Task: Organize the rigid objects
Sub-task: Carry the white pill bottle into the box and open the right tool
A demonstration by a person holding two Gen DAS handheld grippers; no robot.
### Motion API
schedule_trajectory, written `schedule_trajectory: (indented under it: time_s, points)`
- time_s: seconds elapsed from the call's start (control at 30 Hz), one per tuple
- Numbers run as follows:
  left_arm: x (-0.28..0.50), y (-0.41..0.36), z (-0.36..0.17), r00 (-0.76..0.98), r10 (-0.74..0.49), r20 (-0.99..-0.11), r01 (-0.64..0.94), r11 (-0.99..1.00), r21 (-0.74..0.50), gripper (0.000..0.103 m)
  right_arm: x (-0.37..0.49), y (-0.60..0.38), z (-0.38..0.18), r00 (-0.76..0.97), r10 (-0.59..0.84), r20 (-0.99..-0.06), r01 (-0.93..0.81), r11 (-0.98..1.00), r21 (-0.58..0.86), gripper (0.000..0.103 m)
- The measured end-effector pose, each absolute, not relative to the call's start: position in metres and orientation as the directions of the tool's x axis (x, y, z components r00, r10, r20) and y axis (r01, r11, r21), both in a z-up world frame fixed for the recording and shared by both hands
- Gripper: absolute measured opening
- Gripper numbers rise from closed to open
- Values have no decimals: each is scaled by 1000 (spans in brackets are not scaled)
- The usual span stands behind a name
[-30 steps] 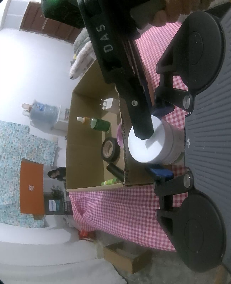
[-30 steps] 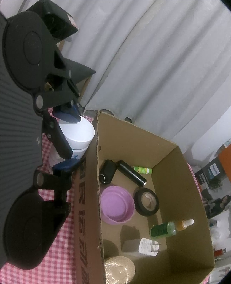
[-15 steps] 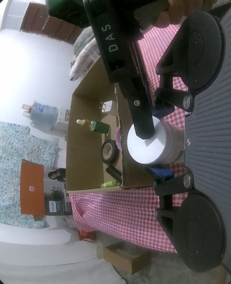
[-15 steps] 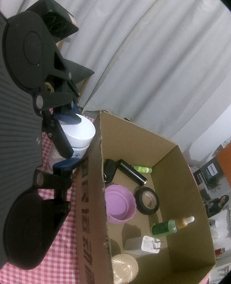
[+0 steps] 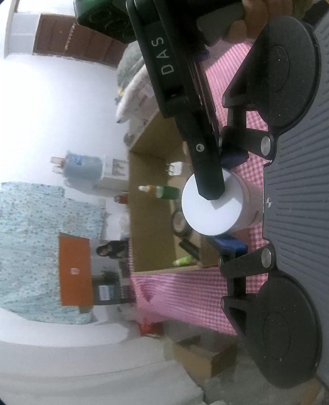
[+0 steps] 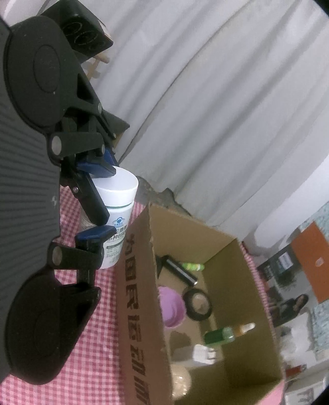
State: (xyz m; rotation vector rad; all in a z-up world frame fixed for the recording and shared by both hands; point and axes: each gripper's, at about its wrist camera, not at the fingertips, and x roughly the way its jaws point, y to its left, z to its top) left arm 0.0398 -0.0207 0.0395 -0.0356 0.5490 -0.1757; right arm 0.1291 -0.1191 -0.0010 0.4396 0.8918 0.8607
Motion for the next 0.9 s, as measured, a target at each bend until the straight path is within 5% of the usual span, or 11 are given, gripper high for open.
schedule_trajectory:
  time_s: [0.5,0.9]
  points:
    - [74,-56,83,871,-232,-433,249,968,-17,53,134,-159,60,442,785,-433,-508,617,601,46]
    - [148,-95,91,831,-320,-455,344,938,-32,53,190,-209,78,507,737,-448,-450,669,592,47]
